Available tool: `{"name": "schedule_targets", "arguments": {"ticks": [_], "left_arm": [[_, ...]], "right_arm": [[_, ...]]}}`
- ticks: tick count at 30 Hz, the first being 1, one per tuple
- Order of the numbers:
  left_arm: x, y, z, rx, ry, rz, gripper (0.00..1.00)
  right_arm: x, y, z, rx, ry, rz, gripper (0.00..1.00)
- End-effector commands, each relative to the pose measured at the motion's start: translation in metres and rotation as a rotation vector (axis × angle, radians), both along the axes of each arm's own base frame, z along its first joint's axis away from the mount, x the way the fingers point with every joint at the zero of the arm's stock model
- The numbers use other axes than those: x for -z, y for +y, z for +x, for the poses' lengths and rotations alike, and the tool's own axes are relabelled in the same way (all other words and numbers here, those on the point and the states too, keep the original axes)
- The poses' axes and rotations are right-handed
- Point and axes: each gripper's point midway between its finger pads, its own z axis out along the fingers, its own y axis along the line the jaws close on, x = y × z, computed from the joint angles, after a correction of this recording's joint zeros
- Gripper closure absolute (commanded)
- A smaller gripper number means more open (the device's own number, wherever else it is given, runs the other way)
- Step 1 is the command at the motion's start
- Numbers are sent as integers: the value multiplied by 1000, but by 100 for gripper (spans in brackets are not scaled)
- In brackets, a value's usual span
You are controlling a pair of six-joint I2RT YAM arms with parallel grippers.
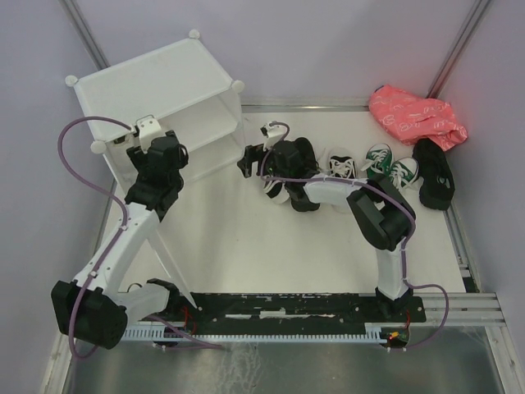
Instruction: Place and organize the shoes in the shoe cabinet
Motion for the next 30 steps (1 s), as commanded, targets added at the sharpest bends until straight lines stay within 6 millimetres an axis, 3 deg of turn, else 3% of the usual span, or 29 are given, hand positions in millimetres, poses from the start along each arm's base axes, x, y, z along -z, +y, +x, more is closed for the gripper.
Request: {"name": "schedule_targets", "arguments": {"ticks": [1, 12, 19, 21, 25, 28, 30], "left_arm": [[-34, 13, 14, -15, -173, 34, 19], [-14, 29, 40, -9, -218, 97, 20], [15, 21, 68, 41, -169, 94, 29], [22, 21, 71, 33, -145, 88, 39], [14, 22, 70, 26, -156, 92, 57], [6, 23, 72, 29, -160, 117, 96], [-1, 23, 74, 36, -192, 135, 97]], "right_arm": [[-27, 3, 6, -7, -49, 84, 5], [-23, 1, 10, -20, -39, 99, 7], [-19, -7, 11, -15, -33, 96, 7], [-18, -11, 12, -8, -33, 96, 7], [-14, -15, 17, 5, -28, 104, 7], [-14, -13, 19, -1, -17, 128, 9], [-12, -10, 19, -10, -9, 135, 10]]}}
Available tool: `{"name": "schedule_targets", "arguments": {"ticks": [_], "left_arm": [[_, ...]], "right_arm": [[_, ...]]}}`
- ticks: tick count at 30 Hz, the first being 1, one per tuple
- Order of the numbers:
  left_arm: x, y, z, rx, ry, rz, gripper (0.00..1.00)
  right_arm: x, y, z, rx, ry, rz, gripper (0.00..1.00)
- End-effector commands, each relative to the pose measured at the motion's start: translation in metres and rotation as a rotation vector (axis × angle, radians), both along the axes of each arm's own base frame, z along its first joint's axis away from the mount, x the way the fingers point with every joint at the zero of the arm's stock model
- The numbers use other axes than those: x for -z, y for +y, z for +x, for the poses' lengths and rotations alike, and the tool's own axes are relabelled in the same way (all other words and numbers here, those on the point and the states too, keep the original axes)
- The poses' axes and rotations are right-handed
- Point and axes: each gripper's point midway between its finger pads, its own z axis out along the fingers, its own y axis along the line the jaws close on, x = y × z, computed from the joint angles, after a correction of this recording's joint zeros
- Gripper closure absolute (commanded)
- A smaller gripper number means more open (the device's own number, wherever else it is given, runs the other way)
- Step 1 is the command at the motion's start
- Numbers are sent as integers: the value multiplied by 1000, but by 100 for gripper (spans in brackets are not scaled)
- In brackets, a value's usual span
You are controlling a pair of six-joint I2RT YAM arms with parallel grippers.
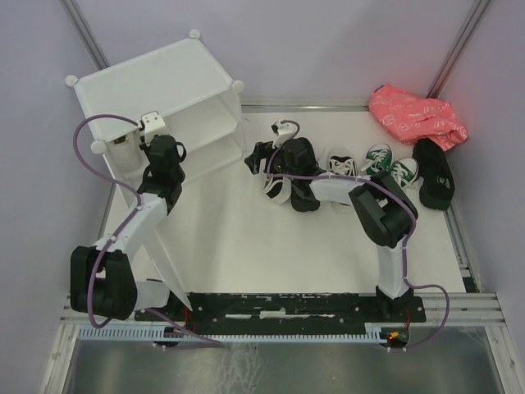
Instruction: Place and organize the shoes in the shoe cabinet
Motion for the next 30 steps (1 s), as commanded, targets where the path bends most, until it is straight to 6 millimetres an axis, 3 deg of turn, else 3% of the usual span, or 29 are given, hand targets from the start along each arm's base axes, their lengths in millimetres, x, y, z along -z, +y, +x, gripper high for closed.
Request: {"name": "schedule_targets", "arguments": {"ticks": [1, 9, 15, 20, 30], "left_arm": [[-28, -4, 13, 42, -94, 37, 97], [-99, -6, 1, 93, -328, 110, 97], [-120, -11, 6, 123, -387, 167, 97], [-109, -6, 16, 90, -364, 184, 97], [-41, 19, 25, -86, -188, 168, 97]], "right_arm": [[-17, 11, 7, -23, -36, 79, 11], [-17, 14, 8, -28, -26, 96, 13], [-13, 16, 8, -32, -11, 102, 15], [-10, 19, 8, -44, -4, 99, 15], [-4, 18, 9, -62, 3, 79, 15]]}}
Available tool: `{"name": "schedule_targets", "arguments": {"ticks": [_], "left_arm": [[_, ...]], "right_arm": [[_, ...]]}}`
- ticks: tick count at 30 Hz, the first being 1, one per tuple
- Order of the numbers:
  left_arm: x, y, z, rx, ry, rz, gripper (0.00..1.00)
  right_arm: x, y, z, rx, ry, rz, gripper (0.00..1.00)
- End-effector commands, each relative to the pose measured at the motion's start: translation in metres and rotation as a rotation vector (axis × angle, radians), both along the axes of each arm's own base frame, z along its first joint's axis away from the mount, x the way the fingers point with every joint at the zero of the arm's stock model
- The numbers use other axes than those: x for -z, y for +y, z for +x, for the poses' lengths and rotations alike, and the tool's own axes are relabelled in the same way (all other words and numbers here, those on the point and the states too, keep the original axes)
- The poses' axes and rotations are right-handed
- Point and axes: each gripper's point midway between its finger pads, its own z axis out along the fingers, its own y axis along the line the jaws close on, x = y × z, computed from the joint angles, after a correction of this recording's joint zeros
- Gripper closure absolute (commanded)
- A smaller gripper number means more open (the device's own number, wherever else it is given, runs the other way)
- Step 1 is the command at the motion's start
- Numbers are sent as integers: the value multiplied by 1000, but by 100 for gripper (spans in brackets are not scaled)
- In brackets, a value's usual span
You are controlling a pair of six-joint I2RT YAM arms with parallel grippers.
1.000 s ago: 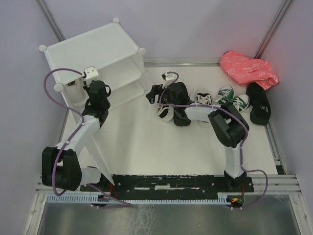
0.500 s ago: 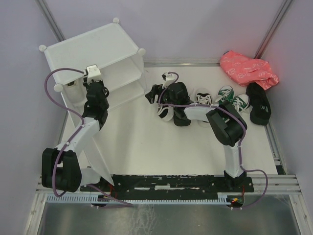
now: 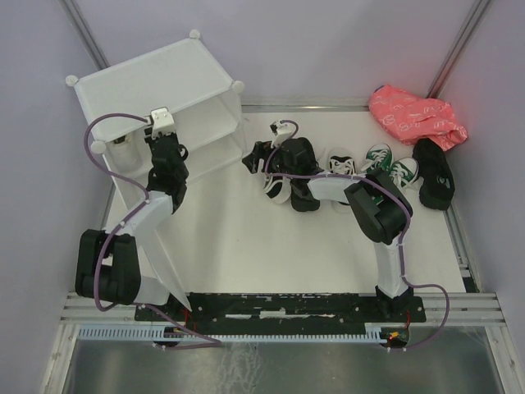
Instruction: Place and organize the shoes in the shoe cabinet
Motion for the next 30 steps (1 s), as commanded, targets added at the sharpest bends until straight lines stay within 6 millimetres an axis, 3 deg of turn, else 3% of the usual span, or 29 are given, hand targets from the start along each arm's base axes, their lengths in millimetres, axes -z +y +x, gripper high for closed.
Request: {"name": "schedule_targets", "arguments": {"ticks": [1, 7, 9, 14, 18, 23, 30], "left_arm": [[-10, 22, -1, -151, -59, -17, 93], [-7, 23, -7, -164, -56, -66, 42], [-9, 22, -9, -157, -52, -74, 36], [-20, 19, -16, -126, -65, -104, 0], [-43, 7, -24, -45, -83, -162, 1], [-69, -23, -37, 138, -64, -255, 1], [-71, -78, -60, 438, 59, -382, 1]], "right_arm": [[-9, 7, 5, -29, -17, 23, 15], [-9, 6, 5, -35, -11, 15, 15], [-11, 7, 5, -39, -13, 17, 15], [-18, 8, 3, -48, -19, 20, 15], [-28, 3, 1, -41, -14, -5, 10], [-48, -16, -8, 3, 32, -92, 1], [-50, -72, -37, 103, 107, -317, 1]]}}
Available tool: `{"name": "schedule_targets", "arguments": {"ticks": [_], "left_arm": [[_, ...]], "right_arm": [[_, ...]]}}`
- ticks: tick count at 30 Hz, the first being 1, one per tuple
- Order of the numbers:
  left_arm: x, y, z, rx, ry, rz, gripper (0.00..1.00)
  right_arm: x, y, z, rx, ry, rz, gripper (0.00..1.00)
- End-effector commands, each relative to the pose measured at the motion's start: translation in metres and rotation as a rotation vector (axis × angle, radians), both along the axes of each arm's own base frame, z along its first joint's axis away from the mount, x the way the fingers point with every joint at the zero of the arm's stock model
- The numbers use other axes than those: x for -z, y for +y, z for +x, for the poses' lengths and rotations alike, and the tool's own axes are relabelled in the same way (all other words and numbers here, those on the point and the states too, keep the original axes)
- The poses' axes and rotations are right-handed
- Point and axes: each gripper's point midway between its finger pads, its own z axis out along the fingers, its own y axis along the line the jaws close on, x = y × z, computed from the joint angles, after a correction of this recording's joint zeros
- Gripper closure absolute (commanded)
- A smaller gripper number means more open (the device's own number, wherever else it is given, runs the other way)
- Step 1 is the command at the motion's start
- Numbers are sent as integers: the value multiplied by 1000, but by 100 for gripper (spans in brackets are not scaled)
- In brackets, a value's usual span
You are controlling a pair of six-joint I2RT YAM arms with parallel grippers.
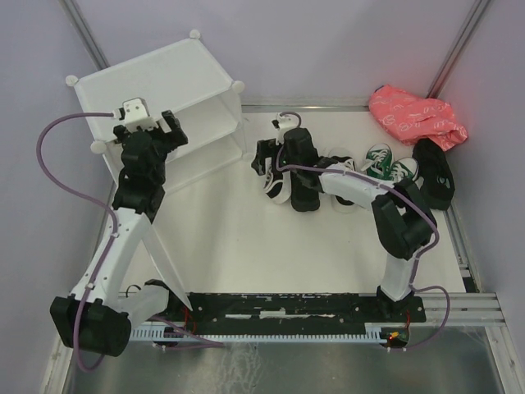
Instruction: Place and organize the shoes in the shoe cabinet
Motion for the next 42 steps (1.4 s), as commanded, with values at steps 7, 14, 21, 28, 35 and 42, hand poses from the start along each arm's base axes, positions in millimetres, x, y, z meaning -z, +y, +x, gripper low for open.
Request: {"name": "schedule_targets", "arguments": {"ticks": [7, 14, 21, 28, 35, 42], "left_arm": [[-3, -79, -41, 448, 135, -158, 1], [-6, -100, -63, 584, 165, -175, 0], [-14, -82, -69, 493, 153, -155, 3], [-22, -84, -69, 504, 151, -146, 3], [-14, -85, -71, 510, 166, -159, 3], [-7, -87, -75, 521, 173, -173, 3]], "right_arm": [[-26, -110, -31, 270, 43, -306, 1], [-10, -163, -36, 383, 199, -356, 1], [-49, -86, -39, 119, 86, -254, 2], [-39, -108, -30, 264, 80, -409, 1], [-23, -186, -46, 483, 157, -452, 1], [1, -227, -57, 528, 255, -480, 12]]}}
